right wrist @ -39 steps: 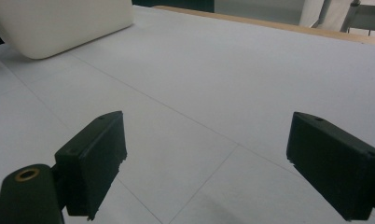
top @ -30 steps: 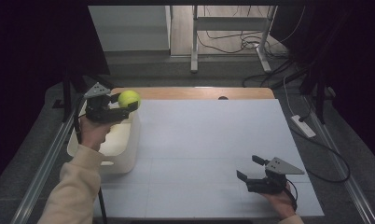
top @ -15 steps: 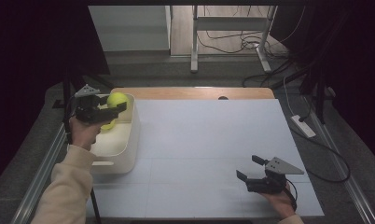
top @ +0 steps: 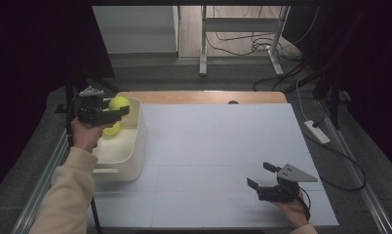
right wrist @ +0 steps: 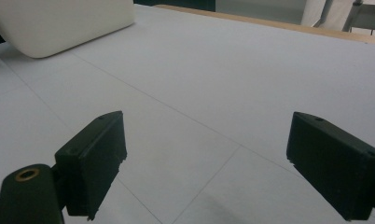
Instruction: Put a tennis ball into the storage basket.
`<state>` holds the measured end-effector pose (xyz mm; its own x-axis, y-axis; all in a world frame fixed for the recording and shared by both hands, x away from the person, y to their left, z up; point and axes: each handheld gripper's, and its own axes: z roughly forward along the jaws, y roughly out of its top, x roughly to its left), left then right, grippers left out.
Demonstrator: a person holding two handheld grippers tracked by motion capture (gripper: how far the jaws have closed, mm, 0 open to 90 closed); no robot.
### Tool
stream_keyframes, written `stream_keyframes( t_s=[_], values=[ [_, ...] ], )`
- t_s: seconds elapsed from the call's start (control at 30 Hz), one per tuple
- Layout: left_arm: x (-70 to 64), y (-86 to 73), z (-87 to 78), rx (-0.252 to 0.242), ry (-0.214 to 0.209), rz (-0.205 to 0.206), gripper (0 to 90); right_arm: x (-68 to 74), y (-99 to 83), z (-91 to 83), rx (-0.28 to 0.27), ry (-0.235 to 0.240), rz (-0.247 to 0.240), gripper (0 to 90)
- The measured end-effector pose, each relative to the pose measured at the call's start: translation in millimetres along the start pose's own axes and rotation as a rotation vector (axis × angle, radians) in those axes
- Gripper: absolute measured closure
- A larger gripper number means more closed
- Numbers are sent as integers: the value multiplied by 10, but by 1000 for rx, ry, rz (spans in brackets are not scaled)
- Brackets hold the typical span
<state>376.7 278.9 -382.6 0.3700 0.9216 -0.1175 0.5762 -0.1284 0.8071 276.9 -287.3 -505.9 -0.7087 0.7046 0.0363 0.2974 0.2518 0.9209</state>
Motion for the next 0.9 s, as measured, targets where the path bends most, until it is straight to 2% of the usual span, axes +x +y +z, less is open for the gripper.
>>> stream_keyframes(
  t_s=[0.17,0.4,0.67,0.9],
  values=[
    [27,18,79,28,9,-8,275,-2,-1,-8,2,-2,0,118],
    [60,46,255,99,23,-23,274,0,-6,-10,1,-2,2,118],
    [51,49,337,155,38,-2,272,-6,-10,-19,0,-2,4,118],
    [46,42,321,150,44,-1,264,-6,-10,-20,-2,0,5,118]
  ],
)
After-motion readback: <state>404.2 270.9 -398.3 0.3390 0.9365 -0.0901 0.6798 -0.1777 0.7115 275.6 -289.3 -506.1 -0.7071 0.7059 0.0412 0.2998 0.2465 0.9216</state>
